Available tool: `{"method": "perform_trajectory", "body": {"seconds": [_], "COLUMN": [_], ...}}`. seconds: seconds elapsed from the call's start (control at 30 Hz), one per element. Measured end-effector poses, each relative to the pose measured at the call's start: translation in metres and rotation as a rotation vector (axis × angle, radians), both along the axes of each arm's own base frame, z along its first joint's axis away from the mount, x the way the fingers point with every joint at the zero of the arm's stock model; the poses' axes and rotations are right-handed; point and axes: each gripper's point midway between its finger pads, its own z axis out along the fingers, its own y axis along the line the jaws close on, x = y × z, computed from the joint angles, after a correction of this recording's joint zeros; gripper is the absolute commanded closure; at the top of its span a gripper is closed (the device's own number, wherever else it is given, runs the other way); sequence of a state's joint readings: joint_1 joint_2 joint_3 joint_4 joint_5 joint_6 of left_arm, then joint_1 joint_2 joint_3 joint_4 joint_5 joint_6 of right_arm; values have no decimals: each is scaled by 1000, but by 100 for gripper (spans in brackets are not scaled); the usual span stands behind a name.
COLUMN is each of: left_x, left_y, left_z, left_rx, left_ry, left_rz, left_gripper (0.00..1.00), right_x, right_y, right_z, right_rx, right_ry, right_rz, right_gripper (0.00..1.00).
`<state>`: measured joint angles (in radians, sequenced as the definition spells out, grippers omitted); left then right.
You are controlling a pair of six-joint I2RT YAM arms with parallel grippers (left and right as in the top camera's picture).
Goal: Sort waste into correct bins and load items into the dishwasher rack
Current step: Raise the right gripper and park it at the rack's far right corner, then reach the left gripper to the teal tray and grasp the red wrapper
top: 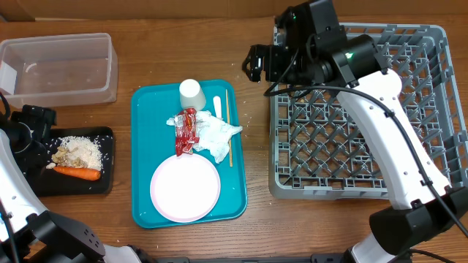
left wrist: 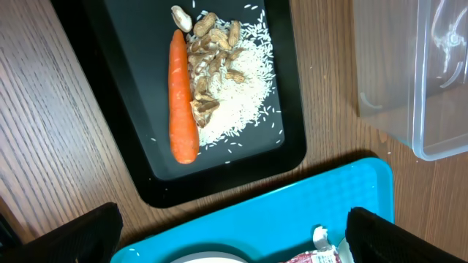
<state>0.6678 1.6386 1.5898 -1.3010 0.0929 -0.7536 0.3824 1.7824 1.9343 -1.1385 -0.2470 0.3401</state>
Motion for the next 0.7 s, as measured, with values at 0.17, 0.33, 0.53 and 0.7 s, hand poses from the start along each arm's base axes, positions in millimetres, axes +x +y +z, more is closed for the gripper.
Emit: {"method": "perform_trajectory", "body": {"seconds": [0.17, 0.33, 0.53, 0.7], "left_x": [0, 0, 3, -6], "left_y": [0, 0, -5, -34], "left_z": [0, 0, 1, -1], "left_rx": [0, 0, -25, -167], "left_ry": [0, 0, -19, -1], "left_rz": [0, 0, -7, -24], "left_gripper": [0, 0, 0, 0], "right_x": [26, 37, 33, 29], "right_y": [-58, -158, -246, -277], "right_z": [-2, -12, -16, -16], "right_rx": [-37, -71, -73, -69], "right_ry": [-8, 57, 92, 97], "right_rz": [-162, -399, -603, -675], "right_gripper": [0, 0, 0, 0]}}
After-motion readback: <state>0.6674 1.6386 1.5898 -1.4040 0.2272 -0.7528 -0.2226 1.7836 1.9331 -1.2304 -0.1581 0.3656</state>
